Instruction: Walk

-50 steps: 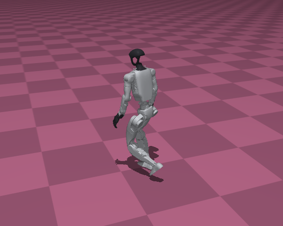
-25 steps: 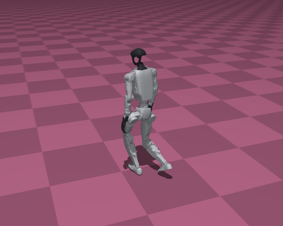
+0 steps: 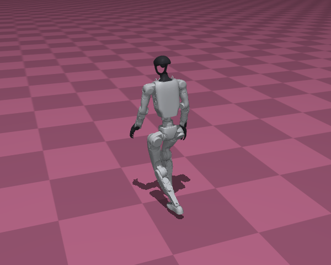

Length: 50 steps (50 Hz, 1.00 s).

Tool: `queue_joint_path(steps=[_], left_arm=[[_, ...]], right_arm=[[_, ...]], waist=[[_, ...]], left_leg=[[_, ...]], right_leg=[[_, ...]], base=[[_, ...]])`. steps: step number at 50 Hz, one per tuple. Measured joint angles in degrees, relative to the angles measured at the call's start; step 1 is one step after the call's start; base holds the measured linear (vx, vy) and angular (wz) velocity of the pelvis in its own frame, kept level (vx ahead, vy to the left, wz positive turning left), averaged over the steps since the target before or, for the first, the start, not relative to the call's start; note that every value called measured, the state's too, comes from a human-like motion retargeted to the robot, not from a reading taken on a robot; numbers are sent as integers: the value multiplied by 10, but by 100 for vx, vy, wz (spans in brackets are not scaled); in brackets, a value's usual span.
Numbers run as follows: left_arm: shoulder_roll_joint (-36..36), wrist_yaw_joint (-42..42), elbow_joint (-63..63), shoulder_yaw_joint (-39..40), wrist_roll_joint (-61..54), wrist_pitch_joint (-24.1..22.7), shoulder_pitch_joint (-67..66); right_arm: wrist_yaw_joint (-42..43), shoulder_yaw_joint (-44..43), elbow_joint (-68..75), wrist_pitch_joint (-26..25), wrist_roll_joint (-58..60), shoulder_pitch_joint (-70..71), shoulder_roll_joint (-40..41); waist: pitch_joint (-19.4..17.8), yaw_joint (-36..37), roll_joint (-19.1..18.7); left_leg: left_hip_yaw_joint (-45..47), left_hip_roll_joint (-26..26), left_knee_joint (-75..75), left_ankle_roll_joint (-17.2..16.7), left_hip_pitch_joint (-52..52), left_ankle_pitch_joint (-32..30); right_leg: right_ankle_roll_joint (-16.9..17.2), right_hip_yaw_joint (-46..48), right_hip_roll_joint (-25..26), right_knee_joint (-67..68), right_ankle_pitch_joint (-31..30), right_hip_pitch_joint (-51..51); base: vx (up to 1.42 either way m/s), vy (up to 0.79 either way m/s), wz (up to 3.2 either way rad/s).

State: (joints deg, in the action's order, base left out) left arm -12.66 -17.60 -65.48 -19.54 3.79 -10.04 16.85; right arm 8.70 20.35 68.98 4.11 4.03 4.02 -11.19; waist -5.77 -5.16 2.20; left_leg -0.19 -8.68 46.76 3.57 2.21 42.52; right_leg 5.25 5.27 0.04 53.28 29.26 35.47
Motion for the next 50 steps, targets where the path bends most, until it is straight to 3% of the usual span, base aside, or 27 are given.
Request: queue_joint_path(steps=[3,8,10,15,20,26,33,38,42,45,50], left_arm=[[11,19,-20,4,3,3,-26],[27,47,-55,7,21,18,-79],[28,56,-66,7,26,25,-94],[23,67,-83,5,37,30,-123],[23,78,-91,12,44,25,-146],[28,97,-95,17,45,27,-156],[29,108,-90,12,43,28,-152],[26,107,-79,2,35,27,-136],[16,105,-64,-1,31,28,-118],[6,104,-52,4,29,32,-103],[0,106,-46,13,30,32,-102]], right_arm=[[0,-3,4,3,-12,1,-4],[4,-5,-10,4,-30,11,-19],[9,-6,-20,4,-33,18,-27],[22,-9,-45,8,-32,41,-40],[27,-15,-62,12,-26,58,-45],[20,-19,-53,8,0,73,-42],[-5,-14,-9,0,13,59,-12],[-30,-8,20,-4,11,39,4],[-44,-3,27,-5,11,32,7],[-50,-2,24,-6,12,34,4],[-57,-5,20,-9,13,27,7]], waist=[[-13,3,-32],[-27,23,-78],[-26,34,-82],[-24,64,-64],[-25,88,-37],[-19,85,12],[-19,73,54],[-19,53,85],[-14,31,103],[-5,17,99],[-1,14,86]], left_leg=[[-5,45,100,-32,-8,-20],[-3,124,332,-92,62,-161],[2,146,399,-87,105,-183],[23,172,430,-33,211,-117],[36,136,277,-12,274,-65],[31,27,39,-11,274,-94],[47,-41,1,9,217,-123],[64,-86,-24,26,173,-117],[68,-115,-76,34,136,-127],[57,-115,-138,31,102,-144],[41,-97,-173,27,68,-146]], right_leg=[[-20,18,41,23,-13,-39],[-65,37,107,38,7,-84],[-76,35,118,34,22,-99],[-70,13,115,-4,44,-156],[-52,-11,90,-51,63,-219],[-38,-24,14,-58,107,-260],[-23,-47,-51,29,153,-280],[8,-54,-114,144,124,-257],[13,-55,-166,211,112,-211],[3,-56,-172,186,129,-181],[-2,-69,-133,76,142,-184]], base=[[3,-3,-35],[-4,-3,-41],[-3,-3,-38],[-2,-2,-36],[0,0,-37],[1,0,-7],[2,3,-18],[0,0,0],[1,0,-3],[10,1,-16],[10,-1,-19]])
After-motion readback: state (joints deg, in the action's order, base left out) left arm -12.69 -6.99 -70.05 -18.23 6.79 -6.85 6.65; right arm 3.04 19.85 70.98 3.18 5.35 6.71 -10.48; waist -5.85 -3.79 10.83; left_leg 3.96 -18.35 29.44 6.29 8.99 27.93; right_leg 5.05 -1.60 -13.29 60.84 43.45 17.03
